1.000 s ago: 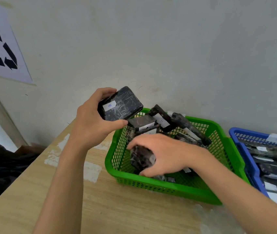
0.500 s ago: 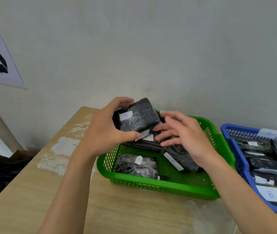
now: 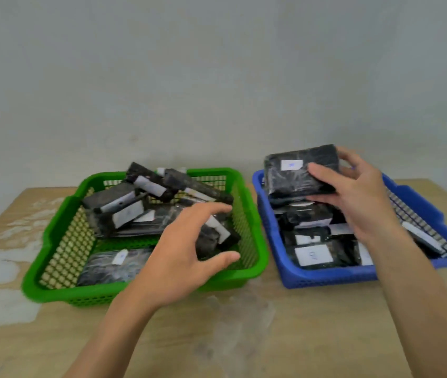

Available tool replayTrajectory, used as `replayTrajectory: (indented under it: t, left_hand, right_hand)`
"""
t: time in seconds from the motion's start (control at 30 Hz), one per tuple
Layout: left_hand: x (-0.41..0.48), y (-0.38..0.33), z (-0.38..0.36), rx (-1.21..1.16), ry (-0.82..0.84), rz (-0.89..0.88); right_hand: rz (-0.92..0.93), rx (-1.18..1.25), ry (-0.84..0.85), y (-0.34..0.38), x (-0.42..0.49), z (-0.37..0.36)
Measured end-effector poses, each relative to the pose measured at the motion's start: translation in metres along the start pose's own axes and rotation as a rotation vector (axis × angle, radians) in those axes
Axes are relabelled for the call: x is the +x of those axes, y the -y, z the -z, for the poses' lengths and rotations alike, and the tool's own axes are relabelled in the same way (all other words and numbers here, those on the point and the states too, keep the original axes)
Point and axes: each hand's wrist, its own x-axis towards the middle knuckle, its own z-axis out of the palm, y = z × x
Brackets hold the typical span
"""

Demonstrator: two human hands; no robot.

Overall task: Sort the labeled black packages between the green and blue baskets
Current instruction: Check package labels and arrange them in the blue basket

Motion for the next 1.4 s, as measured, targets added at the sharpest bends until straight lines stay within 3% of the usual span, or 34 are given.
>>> replayTrajectory:
  t: [0.2,0.47,0.6,0.83,0.97,1.07,1.23,1.4]
  left_hand:
    - [0.045,-0.024,-0.042,0.093,0.057,-0.056]
    - [0.111,-0.040,-0.078,0.268,0.069,0.057]
    - [0.138,-0.036,-0.079,0.351,0.135,0.085]
    - [0.178,-0.034,-0.084,0.360,0.521,0.169]
    - [0.175,-0.026,-0.095,0.432,0.453,0.114]
    - [0.170,-0.022,-0.100,0.423,0.387,0.090]
    - [0.169,-0.020,-0.103,0.428,0.346,0.105]
    - [0.169,-0.020,-0.105,0.464,0.364,0.103]
  right_hand:
    - [-0.092,-0.064,-0.233,-0.021,0.025,0.068]
    - [-0.251,-0.156,-0.069,-0.051,0.034,0.060]
    - [-0.158,-0.599,0.016,-0.055,0.030,0.057]
    - [-0.066,-0.815,0.235,-0.033,0.028,0.077]
    - [0.010,-0.749,0.115,-0.019,0.035,0.108]
    - [0.030,-0.829,-0.005,-0.013,0.044,0.134]
    - [-0.185,-1.170,0.346,-0.030,0.051,0.150]
    - [-0.237,-1.085,0.160,-0.042,0.061,0.146]
